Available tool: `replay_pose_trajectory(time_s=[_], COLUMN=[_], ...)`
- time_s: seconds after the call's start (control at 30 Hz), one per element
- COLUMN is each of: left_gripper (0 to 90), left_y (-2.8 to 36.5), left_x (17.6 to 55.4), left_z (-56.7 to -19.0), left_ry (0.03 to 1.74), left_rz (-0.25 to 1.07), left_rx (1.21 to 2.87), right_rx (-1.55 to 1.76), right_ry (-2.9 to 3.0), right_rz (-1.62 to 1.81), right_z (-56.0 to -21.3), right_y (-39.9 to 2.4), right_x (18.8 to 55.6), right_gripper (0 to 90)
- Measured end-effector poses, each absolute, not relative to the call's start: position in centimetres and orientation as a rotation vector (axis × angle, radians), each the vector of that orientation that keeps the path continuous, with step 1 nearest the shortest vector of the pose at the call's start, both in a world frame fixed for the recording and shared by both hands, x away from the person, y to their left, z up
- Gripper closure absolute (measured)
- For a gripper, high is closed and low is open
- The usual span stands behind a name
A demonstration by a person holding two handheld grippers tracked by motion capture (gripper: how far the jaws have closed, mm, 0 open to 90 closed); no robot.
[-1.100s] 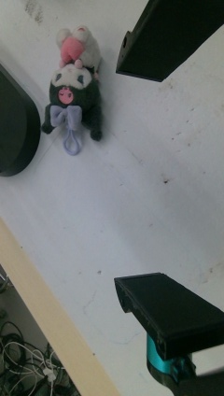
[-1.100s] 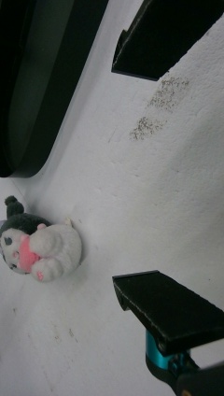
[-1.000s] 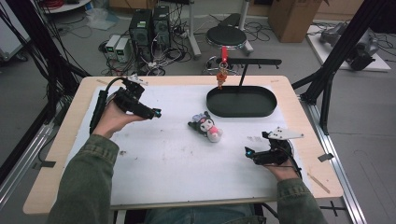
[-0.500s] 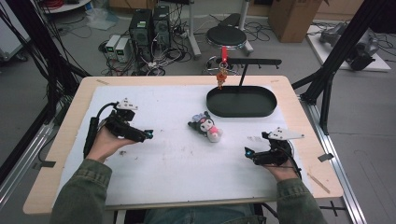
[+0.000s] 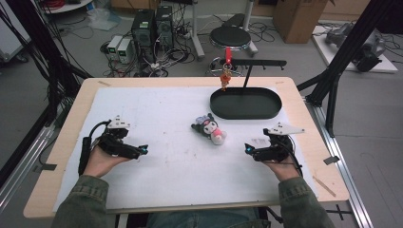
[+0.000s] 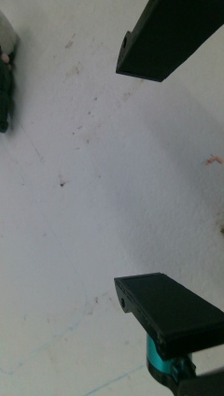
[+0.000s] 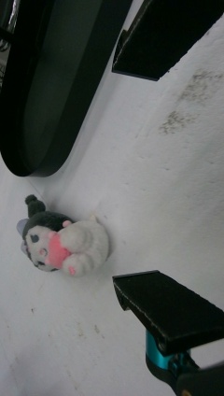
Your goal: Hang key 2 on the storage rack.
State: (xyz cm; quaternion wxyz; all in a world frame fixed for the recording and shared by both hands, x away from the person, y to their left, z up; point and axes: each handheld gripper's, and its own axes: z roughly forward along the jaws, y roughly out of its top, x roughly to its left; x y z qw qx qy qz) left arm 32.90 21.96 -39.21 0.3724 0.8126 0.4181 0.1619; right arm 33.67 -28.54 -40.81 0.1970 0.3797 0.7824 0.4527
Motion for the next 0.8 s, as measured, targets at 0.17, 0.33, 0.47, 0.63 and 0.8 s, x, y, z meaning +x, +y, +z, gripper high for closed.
replay_pose_trajectory(time_s=[0.17,0.33,0.47,0.63,0.8], left_gripper=[1.7,1.7,1.7,1.7,1.7], left_y=[22.9,23.7,24.3,24.6,24.6], left_x=[32.1,31.8,31.6,31.6,31.6], left_z=[-39.6,-40.2,-40.3,-40.4,-40.6], left_ry=[1.084,1.12,1.144,1.15,1.144], left_rz=[0.42,0.423,0.44,0.441,0.438], left_rx=[2.06,2.052,2.028,2.016,2.031], right_rx=[1.07,1.07,1.058,1.013,0.998], right_ry=[2.257,2.284,2.294,2.334,2.376], right_rz=[1.262,1.24,1.227,1.215,1.177], right_z=[-40.1,-39.0,-38.1,-37.2,-37.0], right_y=[-27.3,-26.2,-25.4,-23.7,-22.2], right_x=[35.4,36.9,37.9,38.6,39.8], right_gripper=[0.6,0.6,0.6,0.6,0.6])
